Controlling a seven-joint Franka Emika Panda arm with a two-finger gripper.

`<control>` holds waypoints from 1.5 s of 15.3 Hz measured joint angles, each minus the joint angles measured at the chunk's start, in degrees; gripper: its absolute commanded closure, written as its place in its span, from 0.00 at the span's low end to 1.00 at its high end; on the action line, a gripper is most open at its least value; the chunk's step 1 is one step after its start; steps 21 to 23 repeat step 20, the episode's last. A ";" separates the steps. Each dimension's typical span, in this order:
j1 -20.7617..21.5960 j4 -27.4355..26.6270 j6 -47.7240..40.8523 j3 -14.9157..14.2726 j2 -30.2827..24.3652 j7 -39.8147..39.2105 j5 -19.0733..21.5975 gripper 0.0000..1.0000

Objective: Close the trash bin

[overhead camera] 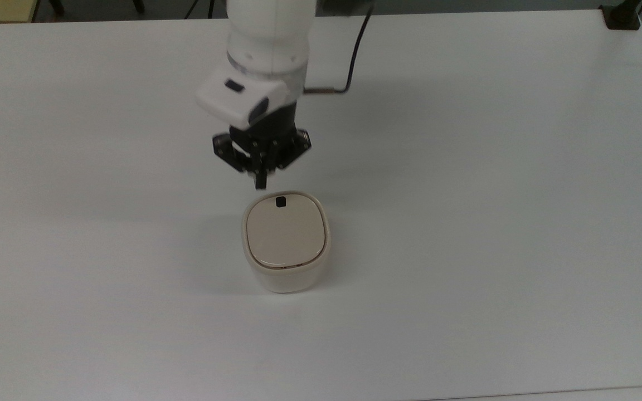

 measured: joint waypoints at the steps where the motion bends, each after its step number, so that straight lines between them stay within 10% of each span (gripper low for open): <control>1: -0.43 0.09 -3.09 -0.06 -1.85 0.00 0.52 1.00; 7: -3.57 -0.22 -19.61 -0.17 -11.69 -0.03 3.25 0.92; 13: -3.57 -2.02 -24.66 -0.11 -13.87 0.15 3.29 0.04; 23: -3.58 -2.54 -24.66 -0.11 -13.86 0.31 3.29 0.00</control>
